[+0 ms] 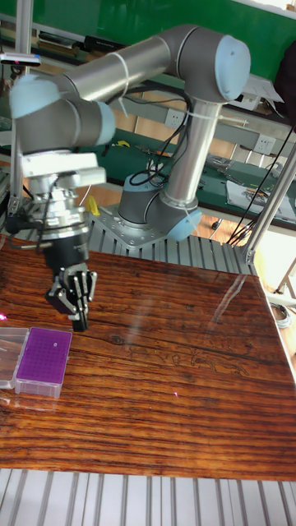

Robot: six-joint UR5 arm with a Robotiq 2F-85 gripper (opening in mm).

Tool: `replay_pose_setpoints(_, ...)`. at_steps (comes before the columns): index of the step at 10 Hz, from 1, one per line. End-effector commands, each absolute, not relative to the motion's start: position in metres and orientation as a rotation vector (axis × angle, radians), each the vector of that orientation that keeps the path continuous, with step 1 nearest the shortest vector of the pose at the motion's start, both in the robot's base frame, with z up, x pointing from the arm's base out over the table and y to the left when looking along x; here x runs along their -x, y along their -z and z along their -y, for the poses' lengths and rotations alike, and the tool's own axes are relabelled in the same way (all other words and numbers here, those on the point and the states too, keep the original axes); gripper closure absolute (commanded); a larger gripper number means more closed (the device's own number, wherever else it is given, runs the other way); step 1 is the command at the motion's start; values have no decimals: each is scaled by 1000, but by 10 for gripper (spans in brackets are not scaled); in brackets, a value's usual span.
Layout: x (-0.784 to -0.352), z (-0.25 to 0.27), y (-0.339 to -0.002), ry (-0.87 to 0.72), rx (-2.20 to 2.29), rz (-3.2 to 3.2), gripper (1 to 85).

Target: Insert a small pipette tip into the holder for small pipette tips

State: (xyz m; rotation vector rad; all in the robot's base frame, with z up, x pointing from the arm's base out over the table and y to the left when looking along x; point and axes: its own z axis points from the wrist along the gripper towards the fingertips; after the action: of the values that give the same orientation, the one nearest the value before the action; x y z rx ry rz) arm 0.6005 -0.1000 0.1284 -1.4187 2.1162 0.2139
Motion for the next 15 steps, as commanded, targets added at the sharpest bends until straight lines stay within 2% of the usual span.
replay_pose_setpoints(1, -602, 109, -155, -318, 1361, -2013, 847)
replay_pose_setpoints(8, -607, 117, -161, -318, 1256, -1981, 847)
replay_pose_setpoints(12, -601, 141, -148, -301, 1219, -1950, 847)
replay_pose_setpoints(15, -615, 138, -149, -298, 1207, -1909, 847)
